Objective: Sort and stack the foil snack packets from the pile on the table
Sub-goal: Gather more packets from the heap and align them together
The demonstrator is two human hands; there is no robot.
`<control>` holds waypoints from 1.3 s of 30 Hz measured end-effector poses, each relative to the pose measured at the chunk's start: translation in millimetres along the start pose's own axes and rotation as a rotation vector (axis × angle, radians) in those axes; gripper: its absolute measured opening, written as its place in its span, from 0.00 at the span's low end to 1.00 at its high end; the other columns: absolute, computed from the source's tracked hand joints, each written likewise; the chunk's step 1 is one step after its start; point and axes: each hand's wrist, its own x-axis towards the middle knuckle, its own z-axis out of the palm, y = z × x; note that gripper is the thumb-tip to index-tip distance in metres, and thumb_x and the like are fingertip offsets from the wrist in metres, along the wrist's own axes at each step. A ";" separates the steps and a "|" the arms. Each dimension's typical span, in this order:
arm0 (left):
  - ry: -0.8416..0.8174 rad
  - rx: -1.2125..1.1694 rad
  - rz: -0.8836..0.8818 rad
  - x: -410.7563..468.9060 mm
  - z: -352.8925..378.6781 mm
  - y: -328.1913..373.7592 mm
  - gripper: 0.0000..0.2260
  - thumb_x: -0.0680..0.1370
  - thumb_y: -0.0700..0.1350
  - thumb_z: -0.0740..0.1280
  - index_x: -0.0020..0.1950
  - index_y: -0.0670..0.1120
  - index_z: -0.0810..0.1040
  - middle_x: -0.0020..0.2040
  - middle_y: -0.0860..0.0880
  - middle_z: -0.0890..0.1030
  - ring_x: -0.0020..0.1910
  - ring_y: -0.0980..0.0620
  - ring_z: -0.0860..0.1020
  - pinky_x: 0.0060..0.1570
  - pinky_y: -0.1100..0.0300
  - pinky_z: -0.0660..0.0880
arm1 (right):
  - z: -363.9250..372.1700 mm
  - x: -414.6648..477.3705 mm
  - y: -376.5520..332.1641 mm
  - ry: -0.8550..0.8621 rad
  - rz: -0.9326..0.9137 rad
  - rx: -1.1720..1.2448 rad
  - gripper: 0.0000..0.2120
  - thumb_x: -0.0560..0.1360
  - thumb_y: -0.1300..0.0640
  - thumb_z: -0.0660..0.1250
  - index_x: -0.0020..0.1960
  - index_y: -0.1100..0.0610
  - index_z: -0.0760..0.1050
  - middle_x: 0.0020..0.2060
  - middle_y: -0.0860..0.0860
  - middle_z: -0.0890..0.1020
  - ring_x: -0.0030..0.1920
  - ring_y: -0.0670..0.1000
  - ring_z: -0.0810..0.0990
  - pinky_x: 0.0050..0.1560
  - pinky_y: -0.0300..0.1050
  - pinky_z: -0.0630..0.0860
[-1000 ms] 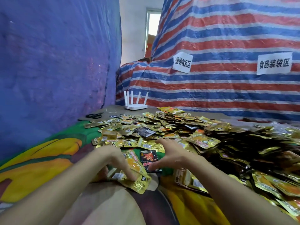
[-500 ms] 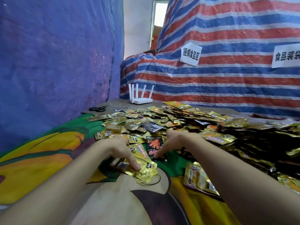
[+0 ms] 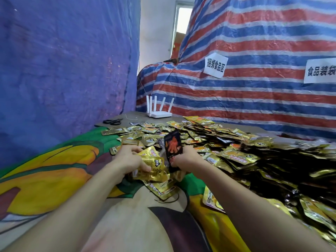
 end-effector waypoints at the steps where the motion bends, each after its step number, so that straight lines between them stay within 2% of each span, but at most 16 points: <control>1: -0.011 -0.024 0.006 -1.9 -0.7 2.0 0.30 0.63 0.33 0.81 0.61 0.51 0.78 0.50 0.51 0.77 0.55 0.45 0.75 0.53 0.53 0.74 | -0.5 -5.1 2.6 0.013 0.017 0.042 0.05 0.75 0.67 0.68 0.47 0.60 0.73 0.43 0.55 0.77 0.42 0.53 0.76 0.38 0.44 0.72; 4: -0.081 -0.124 -0.006 -10.5 -3.5 11.4 0.25 0.67 0.28 0.76 0.58 0.49 0.78 0.48 0.49 0.78 0.46 0.49 0.77 0.39 0.56 0.74 | -11.2 -20.5 13.1 0.019 0.077 0.192 0.10 0.71 0.69 0.73 0.50 0.61 0.77 0.46 0.56 0.82 0.48 0.56 0.81 0.42 0.47 0.79; 7: -0.079 -0.201 -0.011 -12.2 -3.9 17.1 0.25 0.66 0.24 0.73 0.56 0.46 0.79 0.54 0.43 0.80 0.53 0.41 0.79 0.44 0.50 0.78 | -21.9 -35.0 27.8 0.030 0.087 0.337 0.10 0.70 0.71 0.72 0.48 0.60 0.79 0.44 0.57 0.84 0.46 0.56 0.83 0.37 0.47 0.80; 10: -0.047 -0.231 0.000 -14.0 0.1 20.0 0.24 0.63 0.22 0.74 0.51 0.45 0.81 0.51 0.40 0.82 0.47 0.41 0.82 0.34 0.54 0.78 | -21.0 -46.2 45.5 0.059 0.070 0.512 0.12 0.68 0.72 0.70 0.48 0.60 0.80 0.45 0.60 0.85 0.49 0.61 0.84 0.50 0.57 0.83; 12: -0.077 -0.220 0.033 -15.4 5.8 20.2 0.23 0.61 0.23 0.75 0.49 0.44 0.82 0.49 0.39 0.84 0.45 0.40 0.83 0.33 0.52 0.80 | -17.7 -52.0 54.7 0.077 0.040 0.608 0.13 0.68 0.73 0.69 0.49 0.60 0.79 0.45 0.61 0.85 0.49 0.62 0.84 0.50 0.59 0.83; 14: -0.108 -0.100 0.092 -15.1 12.7 20.3 0.23 0.60 0.25 0.77 0.49 0.44 0.82 0.51 0.41 0.83 0.48 0.41 0.82 0.41 0.48 0.81 | -16.8 -55.4 60.2 0.076 -0.005 0.636 0.15 0.68 0.74 0.68 0.50 0.59 0.79 0.44 0.59 0.85 0.47 0.60 0.85 0.46 0.54 0.83; 17: -0.177 0.264 0.185 -12.6 18.5 22.3 0.25 0.63 0.36 0.82 0.55 0.51 0.79 0.55 0.49 0.79 0.45 0.52 0.81 0.42 0.60 0.76 | -20.0 -61.0 61.8 0.065 -0.060 0.604 0.22 0.65 0.76 0.71 0.51 0.54 0.80 0.45 0.55 0.86 0.48 0.57 0.85 0.50 0.56 0.84; 18: -0.207 0.358 0.197 -10.8 18.8 22.4 0.29 0.63 0.41 0.83 0.61 0.52 0.78 0.58 0.49 0.78 0.47 0.52 0.81 0.44 0.61 0.76 | -20.8 -62.2 61.4 0.056 -0.076 0.577 0.25 0.64 0.76 0.72 0.53 0.52 0.80 0.46 0.54 0.86 0.50 0.57 0.85 0.52 0.58 0.83; 20: -0.257 0.529 0.218 -5.8 17.6 22.4 0.37 0.63 0.52 0.83 0.69 0.53 0.74 0.66 0.49 0.73 0.61 0.48 0.76 0.59 0.55 0.76 | -20.6 -63.7 60.6 0.045 -0.102 0.525 0.28 0.63 0.76 0.73 0.56 0.51 0.79 0.48 0.54 0.86 0.51 0.57 0.84 0.53 0.57 0.83; 22: -0.349 0.662 0.229 -0.1 15.7 22.0 0.40 0.63 0.59 0.81 0.72 0.53 0.72 0.71 0.50 0.71 0.68 0.48 0.71 0.69 0.51 0.70 | -18.2 -64.3 58.8 0.053 -0.114 0.502 0.28 0.64 0.74 0.73 0.58 0.51 0.78 0.49 0.54 0.85 0.52 0.57 0.84 0.52 0.56 0.83; 24: -0.455 0.783 0.192 4.9 14.4 24.4 0.43 0.63 0.63 0.78 0.75 0.53 0.69 0.75 0.51 0.67 0.72 0.49 0.67 0.72 0.52 0.66 | -15.8 -64.2 57.2 0.065 -0.117 0.522 0.25 0.67 0.70 0.74 0.60 0.51 0.77 0.50 0.53 0.85 0.52 0.54 0.83 0.50 0.52 0.82; 26: -0.519 0.858 0.122 9.0 15.3 29.4 0.44 0.64 0.64 0.78 0.76 0.53 0.67 0.76 0.51 0.65 0.74 0.47 0.65 0.72 0.51 0.65 | -14.5 -64.6 56.6 0.074 -0.121 0.533 0.22 0.71 0.68 0.74 0.60 0.51 0.77 0.50 0.50 0.84 0.51 0.49 0.83 0.45 0.43 0.78; 29: -0.519 1.027 0.088 12.6 18.1 41.1 0.45 0.62 0.66 0.78 0.74 0.50 0.70 0.73 0.50 0.71 0.71 0.47 0.70 0.66 0.54 0.69 | -14.6 -64.3 57.4 0.079 -0.117 0.493 0.24 0.70 0.71 0.73 0.61 0.52 0.76 0.51 0.49 0.83 0.53 0.50 0.81 0.46 0.42 0.77; 32: -0.514 1.217 0.023 10.3 17.6 55.4 0.38 0.61 0.69 0.76 0.62 0.44 0.82 0.62 0.47 0.81 0.57 0.49 0.79 0.52 0.58 0.72 | -15.8 -64.4 57.3 0.071 -0.155 0.412 0.27 0.67 0.73 0.74 0.59 0.50 0.74 0.50 0.47 0.82 0.51 0.47 0.80 0.43 0.38 0.75; 35: -0.541 1.285 -0.041 8.9 14.5 64.0 0.28 0.65 0.65 0.77 0.46 0.41 0.82 0.50 0.40 0.86 0.42 0.49 0.83 0.51 0.57 0.74 | -15.8 -63.8 55.8 0.075 -0.191 0.338 0.27 0.67 0.72 0.73 0.58 0.48 0.73 0.50 0.45 0.81 0.50 0.46 0.79 0.41 0.36 0.73; 39: -0.393 1.250 0.111 5.7 9.3 72.3 0.33 0.61 0.56 0.83 0.60 0.43 0.79 0.56 0.48 0.82 0.54 0.46 0.81 0.52 0.52 0.80 | -12.3 -65.6 54.2 0.126 -0.196 0.301 0.26 0.71 0.68 0.68 0.65 0.49 0.72 0.55 0.50 0.80 0.54 0.52 0.80 0.53 0.52 0.81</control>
